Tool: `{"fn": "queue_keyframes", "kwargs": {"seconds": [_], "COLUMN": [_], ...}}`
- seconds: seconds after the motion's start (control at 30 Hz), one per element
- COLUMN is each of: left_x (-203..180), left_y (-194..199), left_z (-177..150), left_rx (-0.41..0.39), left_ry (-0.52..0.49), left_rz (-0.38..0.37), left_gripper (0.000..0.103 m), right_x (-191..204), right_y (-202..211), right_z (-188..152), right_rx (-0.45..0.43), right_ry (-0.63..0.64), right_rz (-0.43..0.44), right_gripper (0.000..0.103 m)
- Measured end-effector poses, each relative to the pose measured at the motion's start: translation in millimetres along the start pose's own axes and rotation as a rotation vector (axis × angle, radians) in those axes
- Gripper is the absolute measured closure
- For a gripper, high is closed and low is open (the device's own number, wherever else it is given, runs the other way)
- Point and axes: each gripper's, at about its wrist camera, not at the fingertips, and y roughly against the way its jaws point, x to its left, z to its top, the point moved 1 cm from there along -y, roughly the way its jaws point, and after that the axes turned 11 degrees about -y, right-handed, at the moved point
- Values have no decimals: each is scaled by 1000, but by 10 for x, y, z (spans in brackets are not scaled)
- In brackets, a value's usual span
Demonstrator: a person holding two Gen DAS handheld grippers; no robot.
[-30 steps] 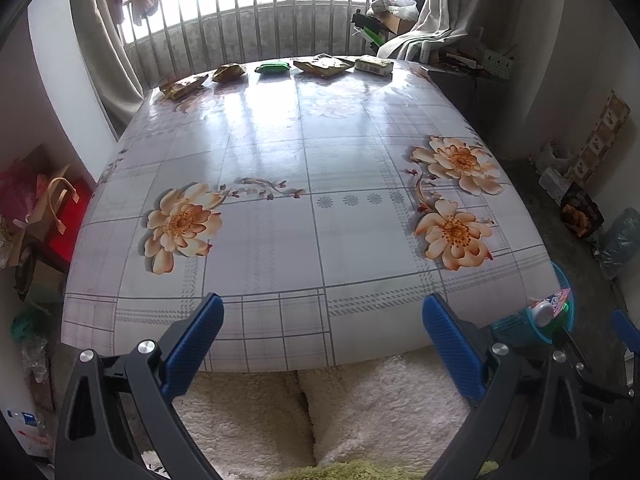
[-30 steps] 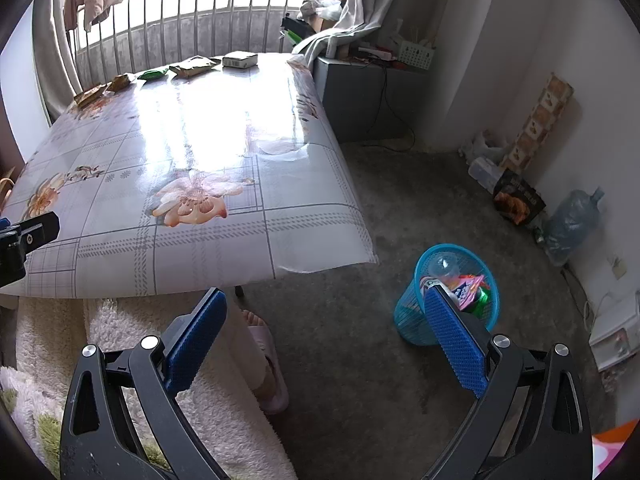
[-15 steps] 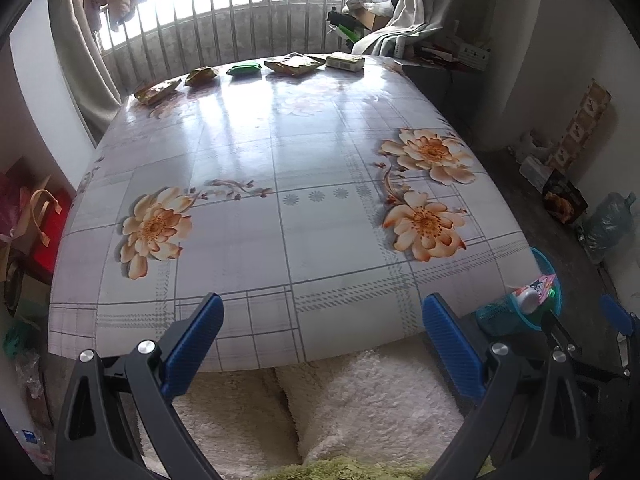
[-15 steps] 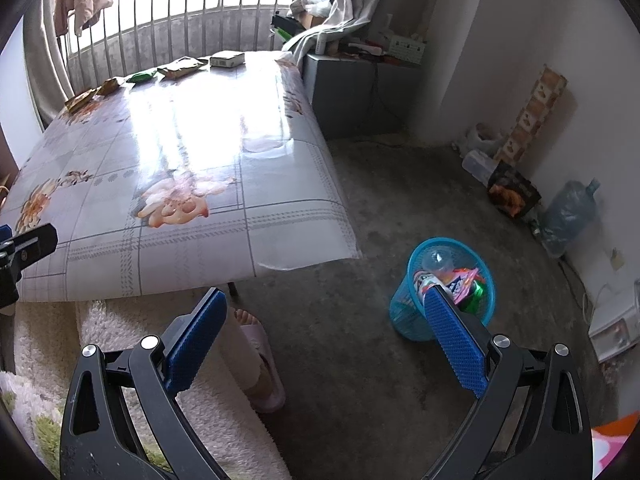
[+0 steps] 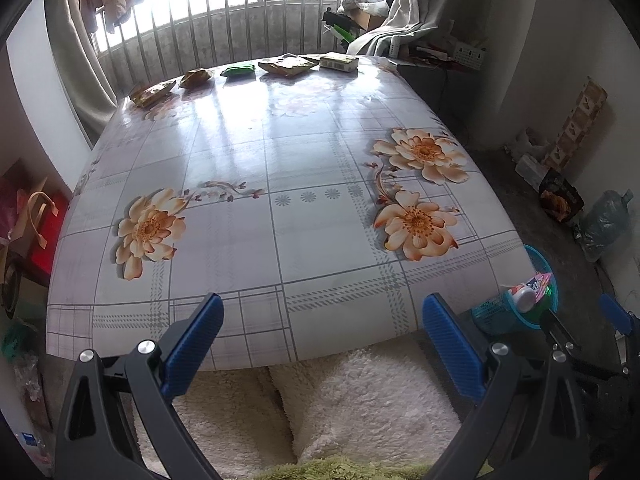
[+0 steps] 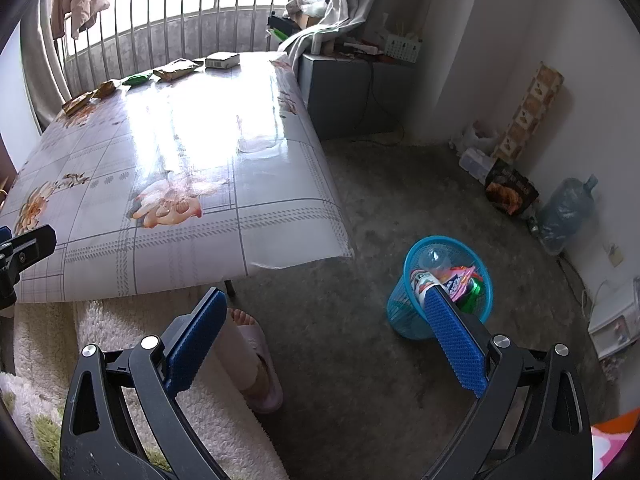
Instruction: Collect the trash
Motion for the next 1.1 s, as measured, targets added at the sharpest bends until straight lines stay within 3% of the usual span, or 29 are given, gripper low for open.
{"fn": "queue_keyframes", "kwargs": {"seconds": [1.1], "left_x": [-19], "left_y": [0], "left_z": [-11], "left_rx": [-2], "left_ry": [-7], "left_rz": [-3], "left_gripper": [6], "right_x": [35], "right_y": [11], "right_z": [9], "right_rx": [5], "right_ry": [-1], "right_rz": [5], "right_gripper": [8]}}
